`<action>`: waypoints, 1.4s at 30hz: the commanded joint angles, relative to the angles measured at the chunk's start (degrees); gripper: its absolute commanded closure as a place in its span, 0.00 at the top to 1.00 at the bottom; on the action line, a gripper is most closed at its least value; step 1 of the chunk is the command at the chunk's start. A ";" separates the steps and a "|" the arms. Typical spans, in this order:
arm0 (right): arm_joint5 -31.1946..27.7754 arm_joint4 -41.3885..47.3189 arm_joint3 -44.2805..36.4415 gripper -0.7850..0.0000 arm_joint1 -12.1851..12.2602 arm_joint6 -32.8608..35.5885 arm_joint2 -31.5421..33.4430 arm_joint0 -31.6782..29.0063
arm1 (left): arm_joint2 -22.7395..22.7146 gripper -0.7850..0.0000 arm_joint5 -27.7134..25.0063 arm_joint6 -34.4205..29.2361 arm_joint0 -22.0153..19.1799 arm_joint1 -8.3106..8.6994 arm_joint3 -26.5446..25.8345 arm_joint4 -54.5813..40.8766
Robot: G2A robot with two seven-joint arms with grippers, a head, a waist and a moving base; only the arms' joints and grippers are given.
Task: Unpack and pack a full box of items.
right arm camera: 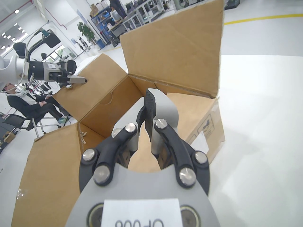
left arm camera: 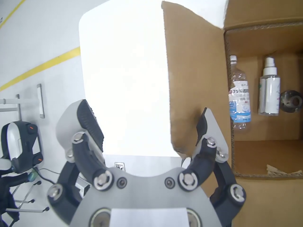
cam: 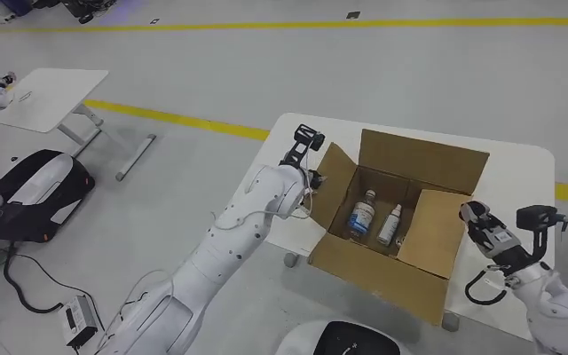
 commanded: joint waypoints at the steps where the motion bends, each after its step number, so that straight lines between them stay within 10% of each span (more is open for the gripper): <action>1: 0.71 0.52 -1.42 0.00 0.21 -0.59 2.00 -1.18 | -0.55 1.00 -0.17 -0.63 0.54 0.07 -3.06 0.59; 29: 2.00 -3.70 11.31 0.00 -1.99 -3.45 -8.11 3.56 | 1.01 1.00 -11.45 2.02 3.34 -1.30 -15.93 -19.42; 42: 0.63 -2.74 6.40 0.00 -0.94 -4.54 -1.51 0.36 | 4.31 1.00 -20.91 -2.49 -1.41 -2.87 -2.87 -50.12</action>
